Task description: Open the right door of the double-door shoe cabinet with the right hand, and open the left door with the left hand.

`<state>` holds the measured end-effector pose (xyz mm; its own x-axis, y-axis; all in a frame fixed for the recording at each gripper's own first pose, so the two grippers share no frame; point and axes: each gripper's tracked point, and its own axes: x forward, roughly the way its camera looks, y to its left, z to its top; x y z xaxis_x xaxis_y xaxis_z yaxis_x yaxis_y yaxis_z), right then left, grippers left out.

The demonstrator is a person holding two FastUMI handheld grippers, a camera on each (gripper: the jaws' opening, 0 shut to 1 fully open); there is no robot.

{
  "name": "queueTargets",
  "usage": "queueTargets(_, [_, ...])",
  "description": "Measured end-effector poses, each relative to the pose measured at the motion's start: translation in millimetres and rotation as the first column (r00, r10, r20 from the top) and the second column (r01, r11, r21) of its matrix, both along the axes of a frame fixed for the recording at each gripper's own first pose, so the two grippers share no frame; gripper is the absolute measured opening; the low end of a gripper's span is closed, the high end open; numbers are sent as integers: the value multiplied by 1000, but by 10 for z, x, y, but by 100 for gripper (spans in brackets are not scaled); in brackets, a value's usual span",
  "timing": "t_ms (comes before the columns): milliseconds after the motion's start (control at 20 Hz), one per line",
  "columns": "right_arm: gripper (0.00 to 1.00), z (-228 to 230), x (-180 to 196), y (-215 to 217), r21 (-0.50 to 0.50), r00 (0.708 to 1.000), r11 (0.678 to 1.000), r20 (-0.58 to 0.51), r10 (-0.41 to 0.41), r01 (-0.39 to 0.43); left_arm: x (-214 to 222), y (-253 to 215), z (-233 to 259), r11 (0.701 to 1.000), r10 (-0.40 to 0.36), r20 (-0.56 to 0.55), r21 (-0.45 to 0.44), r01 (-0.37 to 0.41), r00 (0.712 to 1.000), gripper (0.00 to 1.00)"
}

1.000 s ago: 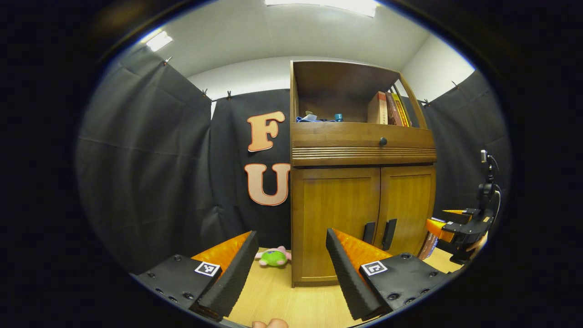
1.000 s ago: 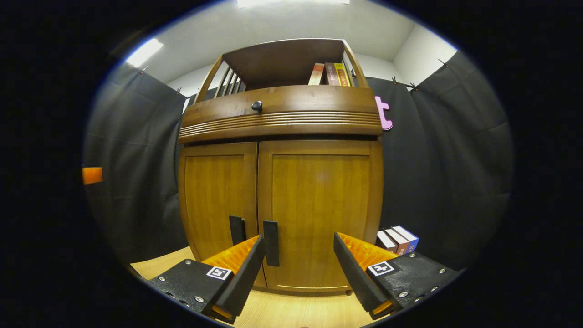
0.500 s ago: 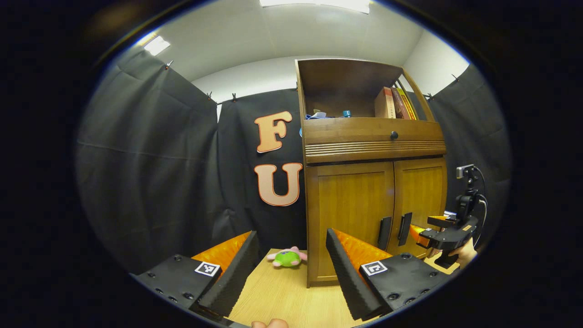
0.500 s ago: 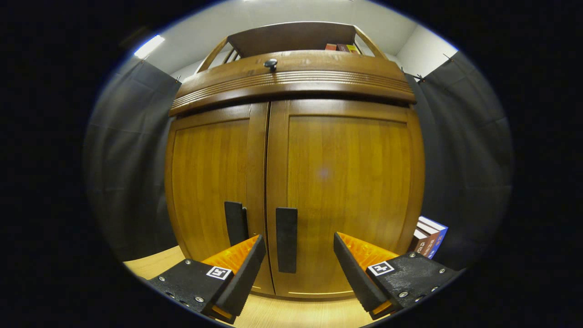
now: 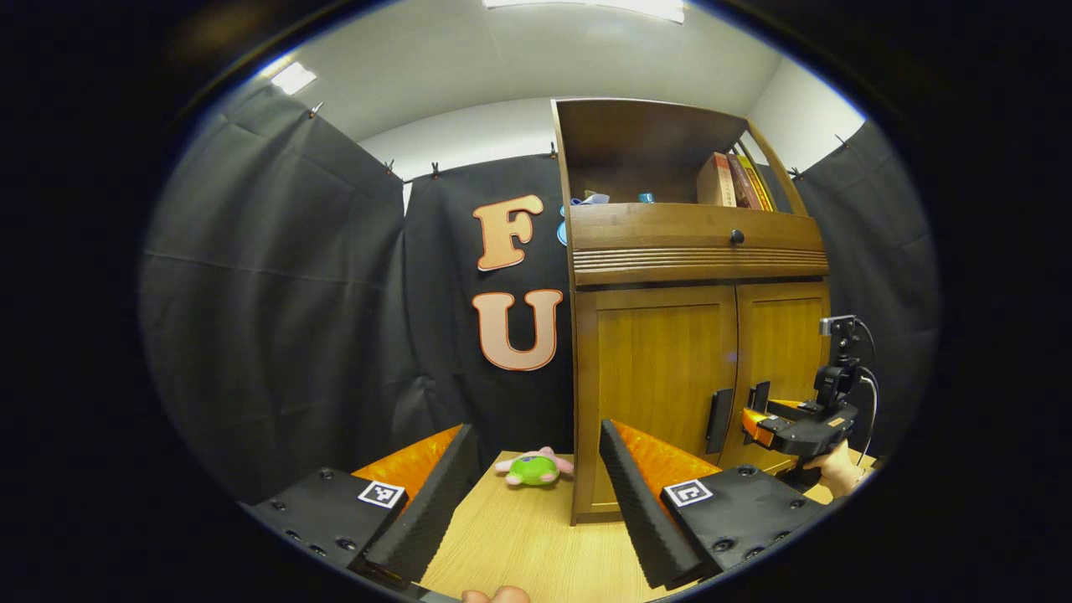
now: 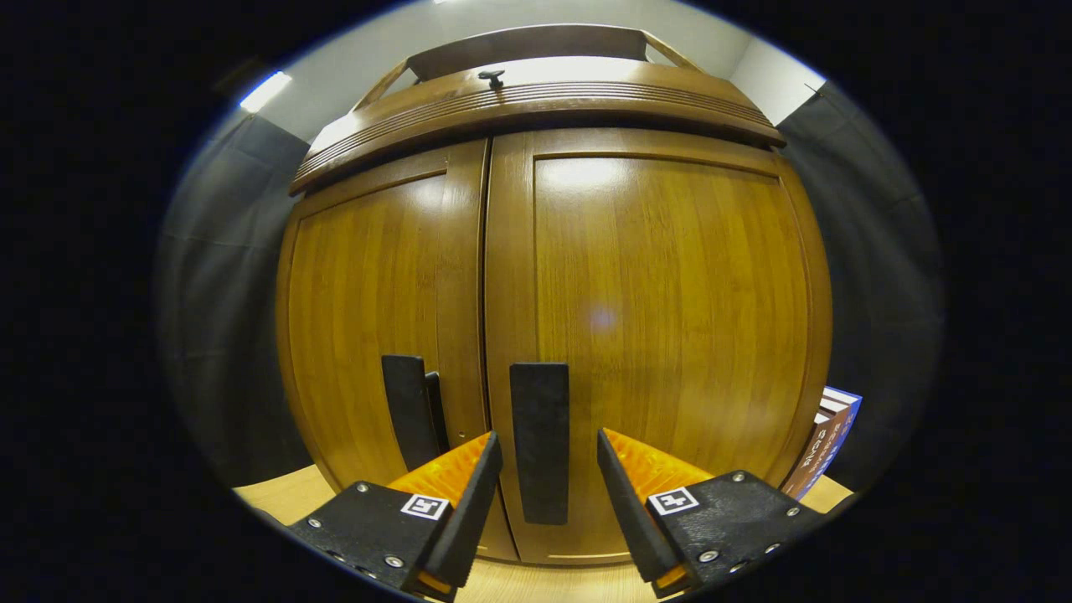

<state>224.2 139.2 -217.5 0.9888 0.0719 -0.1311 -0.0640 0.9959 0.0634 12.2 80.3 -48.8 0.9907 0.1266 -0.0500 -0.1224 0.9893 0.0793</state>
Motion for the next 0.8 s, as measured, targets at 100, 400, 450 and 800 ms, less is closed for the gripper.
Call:
queueTargets(100, [63,-22,26,2,-1,1000,1000,-5,-7,7,13,4,-15,1000,2,-1,-1,-2,1000,95])
queueTargets(400, [37,-80,62,9,42,999,999,-40,-2,3,-43,23,-15,1000,11,3,1,-11,1000,97])
queueTargets(450, [36,-82,59,9,41,999,999,-41,3,-2,-48,24,-21,1000,12,3,-2,-12,1000,99])
queueTargets(800, [31,-62,-123,-15,44,999,998,-25,47,-46,-159,33,-6,1000,28,-4,4,-28,1000,95])
